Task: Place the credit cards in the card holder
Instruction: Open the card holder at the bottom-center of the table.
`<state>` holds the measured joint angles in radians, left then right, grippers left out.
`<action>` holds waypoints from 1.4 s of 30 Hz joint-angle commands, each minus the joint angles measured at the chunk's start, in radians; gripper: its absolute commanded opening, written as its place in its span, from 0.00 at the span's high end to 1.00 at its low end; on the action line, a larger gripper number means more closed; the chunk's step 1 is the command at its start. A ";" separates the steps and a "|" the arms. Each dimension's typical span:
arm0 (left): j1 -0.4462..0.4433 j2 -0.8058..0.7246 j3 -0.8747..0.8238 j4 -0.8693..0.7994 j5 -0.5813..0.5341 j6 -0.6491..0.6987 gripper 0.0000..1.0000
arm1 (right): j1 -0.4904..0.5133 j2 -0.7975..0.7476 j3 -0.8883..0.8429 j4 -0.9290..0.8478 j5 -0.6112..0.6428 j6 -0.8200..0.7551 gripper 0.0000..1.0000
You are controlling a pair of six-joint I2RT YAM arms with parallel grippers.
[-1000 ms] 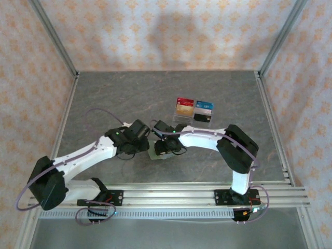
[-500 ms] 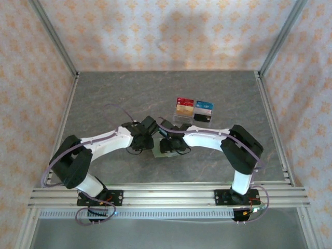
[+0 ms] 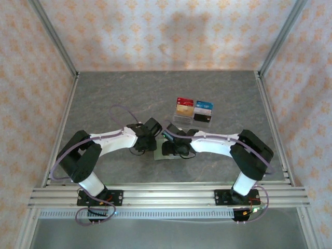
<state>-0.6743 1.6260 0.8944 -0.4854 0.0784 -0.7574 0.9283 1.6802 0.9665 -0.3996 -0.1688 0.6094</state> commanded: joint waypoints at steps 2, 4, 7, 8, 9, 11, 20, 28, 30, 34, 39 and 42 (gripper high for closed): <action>-0.017 -0.018 -0.031 0.085 0.055 0.013 0.60 | -0.009 0.012 -0.011 -0.065 -0.045 0.013 0.29; -0.016 -0.006 -0.022 0.069 0.046 0.012 0.60 | -0.018 0.001 -0.016 -0.048 -0.069 0.020 0.28; -0.018 0.007 -0.033 0.066 0.031 0.003 0.61 | -0.035 -0.031 -0.027 -0.033 -0.094 0.027 0.27; -0.018 0.011 -0.038 0.069 0.028 0.003 0.61 | -0.040 -0.047 -0.028 -0.034 -0.097 0.026 0.27; -0.019 0.016 -0.040 0.067 0.023 0.003 0.61 | -0.042 -0.064 -0.028 -0.036 -0.100 0.023 0.26; -0.023 0.025 -0.041 0.058 0.007 0.007 0.61 | -0.045 -0.098 -0.018 -0.055 -0.098 0.006 0.25; -0.042 0.024 -0.058 0.057 -0.025 0.007 0.61 | -0.070 -0.116 0.081 -0.206 -0.021 -0.115 0.28; -0.061 0.029 -0.052 0.050 -0.038 0.003 0.61 | -0.091 -0.007 0.150 -0.243 0.070 -0.194 0.43; -0.062 0.028 -0.054 0.048 -0.040 0.001 0.61 | -0.094 0.014 0.159 -0.240 0.089 -0.205 0.45; -0.064 0.026 -0.053 0.048 -0.042 0.001 0.61 | -0.099 0.054 0.172 -0.234 0.106 -0.227 0.48; -0.064 0.030 -0.056 0.048 -0.042 0.001 0.61 | -0.098 0.052 0.182 -0.233 0.132 -0.234 0.52; -0.064 0.030 -0.058 0.051 -0.042 0.001 0.61 | -0.098 0.020 0.173 -0.222 0.146 -0.232 0.54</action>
<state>-0.7204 1.6260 0.8608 -0.4400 0.0185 -0.7574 0.8341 1.7401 1.1206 -0.6056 -0.0765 0.3908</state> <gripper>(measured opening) 0.392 0.466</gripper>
